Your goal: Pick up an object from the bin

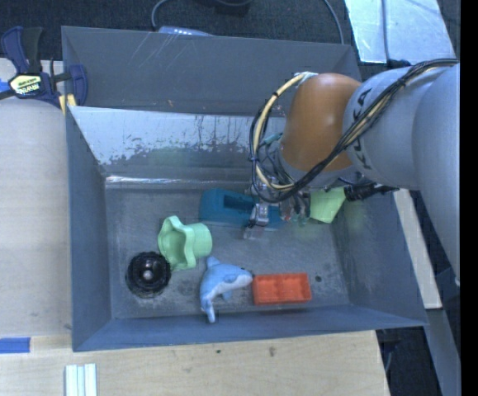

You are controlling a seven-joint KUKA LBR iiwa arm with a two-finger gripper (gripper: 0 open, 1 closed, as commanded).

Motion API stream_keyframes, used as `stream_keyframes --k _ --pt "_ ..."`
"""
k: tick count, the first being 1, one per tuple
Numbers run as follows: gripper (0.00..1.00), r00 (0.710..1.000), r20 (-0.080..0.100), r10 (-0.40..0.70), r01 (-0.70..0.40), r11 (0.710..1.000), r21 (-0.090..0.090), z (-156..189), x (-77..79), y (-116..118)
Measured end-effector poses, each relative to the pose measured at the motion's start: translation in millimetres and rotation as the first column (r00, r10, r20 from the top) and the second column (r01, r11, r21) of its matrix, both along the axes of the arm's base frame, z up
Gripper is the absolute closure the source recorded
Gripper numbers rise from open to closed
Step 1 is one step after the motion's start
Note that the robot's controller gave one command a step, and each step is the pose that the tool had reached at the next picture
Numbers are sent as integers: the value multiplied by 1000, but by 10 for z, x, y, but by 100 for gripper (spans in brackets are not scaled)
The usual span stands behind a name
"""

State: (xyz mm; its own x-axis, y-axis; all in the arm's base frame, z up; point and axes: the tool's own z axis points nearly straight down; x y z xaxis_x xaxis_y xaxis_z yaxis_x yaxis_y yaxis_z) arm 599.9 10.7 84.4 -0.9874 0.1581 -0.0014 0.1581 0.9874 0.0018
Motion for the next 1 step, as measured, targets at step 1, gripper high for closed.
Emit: stream_keyframes --k 1 --pt "100 1000 -5 28 -28 1000 -1 1250 52 -21"
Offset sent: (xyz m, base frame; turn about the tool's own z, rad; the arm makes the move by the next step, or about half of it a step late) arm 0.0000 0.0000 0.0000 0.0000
